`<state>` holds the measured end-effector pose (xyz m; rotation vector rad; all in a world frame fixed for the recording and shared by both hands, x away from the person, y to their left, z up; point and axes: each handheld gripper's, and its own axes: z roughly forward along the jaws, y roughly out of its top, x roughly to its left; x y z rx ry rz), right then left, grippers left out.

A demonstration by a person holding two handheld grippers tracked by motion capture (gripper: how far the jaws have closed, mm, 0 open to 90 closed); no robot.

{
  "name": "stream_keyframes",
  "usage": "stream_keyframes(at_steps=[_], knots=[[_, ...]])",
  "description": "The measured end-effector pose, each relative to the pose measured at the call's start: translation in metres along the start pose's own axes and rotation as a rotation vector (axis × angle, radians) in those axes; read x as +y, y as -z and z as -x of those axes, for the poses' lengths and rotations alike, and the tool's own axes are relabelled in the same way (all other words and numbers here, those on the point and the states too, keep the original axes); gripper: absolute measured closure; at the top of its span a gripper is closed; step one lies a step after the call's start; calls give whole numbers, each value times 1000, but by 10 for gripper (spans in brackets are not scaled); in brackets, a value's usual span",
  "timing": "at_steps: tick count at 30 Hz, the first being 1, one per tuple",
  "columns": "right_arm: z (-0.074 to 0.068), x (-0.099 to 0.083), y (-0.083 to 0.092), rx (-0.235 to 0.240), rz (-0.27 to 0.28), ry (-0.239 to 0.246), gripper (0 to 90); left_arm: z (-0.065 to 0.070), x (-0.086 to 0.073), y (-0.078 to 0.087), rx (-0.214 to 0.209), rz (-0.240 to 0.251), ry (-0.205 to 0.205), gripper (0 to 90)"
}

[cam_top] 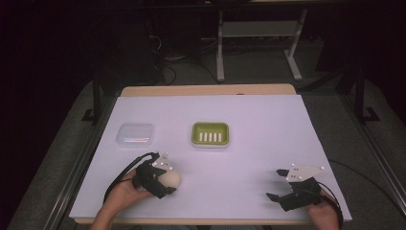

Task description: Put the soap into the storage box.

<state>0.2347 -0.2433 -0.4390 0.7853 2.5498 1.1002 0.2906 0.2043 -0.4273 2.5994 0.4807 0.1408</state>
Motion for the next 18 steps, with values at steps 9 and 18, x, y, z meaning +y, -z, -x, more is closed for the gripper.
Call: stream_keyframes(at_steps=[9, 18], knots=[[0, 0, 0, 1, 0, 4, 133, 0, 1, -1, -8, 3, 4, 241], [0, 0, 0, 3, 0, 5, 134, 0, 2, 0, -7, 0, 3, 248]])
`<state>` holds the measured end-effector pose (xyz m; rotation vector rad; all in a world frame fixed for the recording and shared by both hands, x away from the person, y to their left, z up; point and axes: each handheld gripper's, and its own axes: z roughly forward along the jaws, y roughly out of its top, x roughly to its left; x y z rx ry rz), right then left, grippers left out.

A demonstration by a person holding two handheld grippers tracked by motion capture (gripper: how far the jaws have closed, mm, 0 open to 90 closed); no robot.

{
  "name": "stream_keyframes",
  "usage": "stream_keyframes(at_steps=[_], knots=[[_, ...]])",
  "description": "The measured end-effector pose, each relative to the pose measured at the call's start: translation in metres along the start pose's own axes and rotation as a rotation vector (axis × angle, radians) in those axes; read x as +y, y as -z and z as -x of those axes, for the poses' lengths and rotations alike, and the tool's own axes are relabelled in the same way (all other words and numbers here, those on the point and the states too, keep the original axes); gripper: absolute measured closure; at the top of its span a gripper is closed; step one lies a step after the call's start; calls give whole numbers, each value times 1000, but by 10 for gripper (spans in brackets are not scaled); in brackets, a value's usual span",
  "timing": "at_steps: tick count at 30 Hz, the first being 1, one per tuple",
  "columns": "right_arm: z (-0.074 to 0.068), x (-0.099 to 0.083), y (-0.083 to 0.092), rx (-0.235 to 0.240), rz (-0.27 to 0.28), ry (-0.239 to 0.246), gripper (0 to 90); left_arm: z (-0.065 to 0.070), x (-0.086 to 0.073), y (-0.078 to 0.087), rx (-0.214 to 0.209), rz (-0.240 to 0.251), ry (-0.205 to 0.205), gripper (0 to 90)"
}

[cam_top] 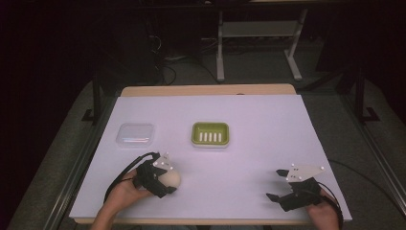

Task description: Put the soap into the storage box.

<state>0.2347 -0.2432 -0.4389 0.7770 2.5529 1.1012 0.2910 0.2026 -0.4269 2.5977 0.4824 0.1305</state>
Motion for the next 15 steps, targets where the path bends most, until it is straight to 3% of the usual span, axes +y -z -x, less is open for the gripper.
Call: stream_keyframes(at_steps=[12, 15], knots=[[2, -1, 1, -1, 3, -17, 133, -2, 2, 4, -21, -13, 2, 251], [2, -1, 1, -1, 6, -16, 134, -4, 5, 6, -23, 4, 6, 251]])
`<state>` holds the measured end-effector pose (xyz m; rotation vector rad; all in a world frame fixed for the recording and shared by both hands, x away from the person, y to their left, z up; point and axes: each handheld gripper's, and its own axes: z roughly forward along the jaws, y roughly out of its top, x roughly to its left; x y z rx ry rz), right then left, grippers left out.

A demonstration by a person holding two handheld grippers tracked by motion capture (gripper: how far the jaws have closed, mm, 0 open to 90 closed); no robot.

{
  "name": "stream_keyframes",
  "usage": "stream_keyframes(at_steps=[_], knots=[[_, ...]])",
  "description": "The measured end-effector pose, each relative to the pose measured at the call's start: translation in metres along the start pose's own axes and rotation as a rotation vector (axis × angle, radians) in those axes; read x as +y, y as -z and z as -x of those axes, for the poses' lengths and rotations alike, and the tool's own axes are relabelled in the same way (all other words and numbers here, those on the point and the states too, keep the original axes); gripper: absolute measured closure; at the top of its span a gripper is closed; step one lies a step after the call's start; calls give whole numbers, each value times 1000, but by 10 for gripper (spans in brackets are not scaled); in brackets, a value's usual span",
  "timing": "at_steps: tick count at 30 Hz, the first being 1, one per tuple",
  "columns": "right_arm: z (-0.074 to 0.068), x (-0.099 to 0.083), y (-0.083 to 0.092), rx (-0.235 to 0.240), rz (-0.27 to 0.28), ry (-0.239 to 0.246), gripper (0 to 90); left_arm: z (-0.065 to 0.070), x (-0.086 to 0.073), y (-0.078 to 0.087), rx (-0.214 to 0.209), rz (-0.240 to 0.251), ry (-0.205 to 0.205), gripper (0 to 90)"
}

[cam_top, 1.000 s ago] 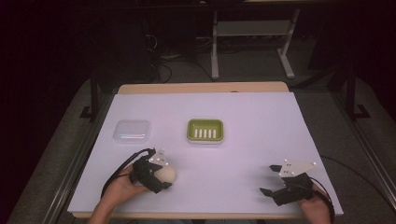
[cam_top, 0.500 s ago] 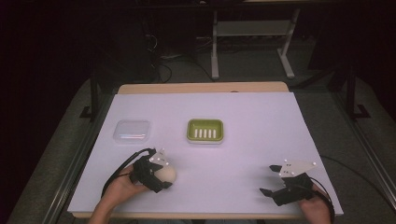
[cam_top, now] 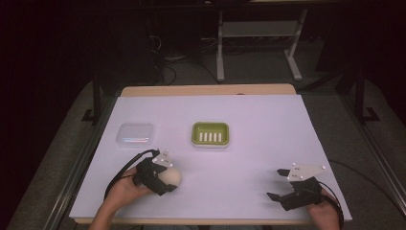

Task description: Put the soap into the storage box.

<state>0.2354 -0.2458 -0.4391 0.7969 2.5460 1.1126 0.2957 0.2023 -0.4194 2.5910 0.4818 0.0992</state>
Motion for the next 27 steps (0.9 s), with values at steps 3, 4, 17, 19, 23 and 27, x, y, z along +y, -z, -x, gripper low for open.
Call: stream_keyframes(at_steps=[3, 4, 17, 19, 23, 27], knots=[[1, -1, 0, 1, 0, 4, 133, -2, 5, 3, -7, -6, -6, 251], [2, -1, 0, -1, 1, -5, 133, -2, 6, 3, -4, -3, -7, 252], [4, -1, 1, -7, 6, -9, 134, -10, 21, 8, -8, -24, -10, 251], [4, -1, 1, -6, 7, -13, 134, -11, 25, 9, -9, -18, -5, 252], [5, 0, 0, -10, 4, -25, 134, -12, 32, 12, -3, -12, 0, 252], [6, 2, -1, -3, 7, -21, 133, -14, 39, 13, -4, -12, -2, 251]])
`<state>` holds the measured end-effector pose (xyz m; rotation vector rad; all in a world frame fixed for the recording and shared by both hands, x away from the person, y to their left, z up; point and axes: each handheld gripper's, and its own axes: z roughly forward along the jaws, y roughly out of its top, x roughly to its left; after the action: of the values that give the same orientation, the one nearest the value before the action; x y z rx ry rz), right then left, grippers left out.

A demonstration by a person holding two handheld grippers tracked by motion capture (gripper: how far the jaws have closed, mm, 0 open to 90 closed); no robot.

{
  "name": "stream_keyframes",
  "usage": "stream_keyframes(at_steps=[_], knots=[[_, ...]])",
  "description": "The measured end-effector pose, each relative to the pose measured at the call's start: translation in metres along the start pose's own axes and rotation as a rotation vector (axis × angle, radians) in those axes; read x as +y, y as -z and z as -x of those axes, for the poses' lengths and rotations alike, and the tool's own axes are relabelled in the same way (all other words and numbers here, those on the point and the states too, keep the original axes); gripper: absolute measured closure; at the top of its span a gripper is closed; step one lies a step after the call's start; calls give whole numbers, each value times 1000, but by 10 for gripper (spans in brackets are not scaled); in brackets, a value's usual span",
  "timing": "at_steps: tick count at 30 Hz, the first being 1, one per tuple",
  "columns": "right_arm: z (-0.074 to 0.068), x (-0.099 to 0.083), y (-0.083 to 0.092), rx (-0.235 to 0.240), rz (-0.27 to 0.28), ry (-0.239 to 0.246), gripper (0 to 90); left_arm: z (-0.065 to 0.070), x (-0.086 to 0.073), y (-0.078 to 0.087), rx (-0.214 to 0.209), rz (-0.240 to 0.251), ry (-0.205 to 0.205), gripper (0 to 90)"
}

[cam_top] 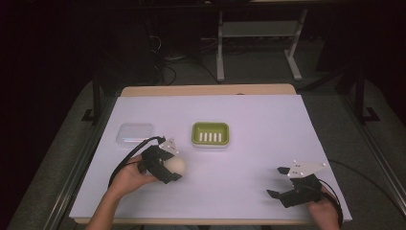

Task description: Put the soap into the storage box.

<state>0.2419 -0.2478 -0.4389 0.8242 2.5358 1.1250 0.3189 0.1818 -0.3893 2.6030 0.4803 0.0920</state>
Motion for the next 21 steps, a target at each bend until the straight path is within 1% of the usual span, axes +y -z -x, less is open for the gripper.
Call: stream_keyframes(at_steps=[7, 8, 9, 10, 11, 13, 16, 17, 18, 19, 21], knots=[[0, 2, 2, -10, 16, -3, 134, -4, 9, 0, -1, 4, 0, 252], [0, 2, 3, -8, 17, -5, 134, -5, 10, 1, -5, -1, -2, 252], [0, 2, 3, -8, 20, -5, 134, -6, 11, 0, -6, 8, 3, 252], [0, 2, 3, -9, 21, -8, 134, -7, 12, 0, -10, 5, 3, 252], [1, 1, 4, -12, 23, -1, 133, -7, 13, 0, -10, 2, 4, 252], [0, 2, 4, -9, 22, -11, 133, -8, 15, 0, -9, 6, 4, 252], [1, 2, 4, -11, 25, 0, 134, -10, 20, 1, -15, 8, 1, 252], [0, 2, 5, -9, 22, -10, 134, -11, 21, 1, -14, 10, 4, 252], [1, 2, 5, -7, 23, -9, 134, -12, 22, 1, -16, 6, -2, 252], [1, 3, 5, -8, 25, -13, 134, -13, 24, 1, -20, 9, 5, 252], [1, 3, 5, -9, 29, -14, 133, -15, 26, 0, -21, 12, 4, 252]])
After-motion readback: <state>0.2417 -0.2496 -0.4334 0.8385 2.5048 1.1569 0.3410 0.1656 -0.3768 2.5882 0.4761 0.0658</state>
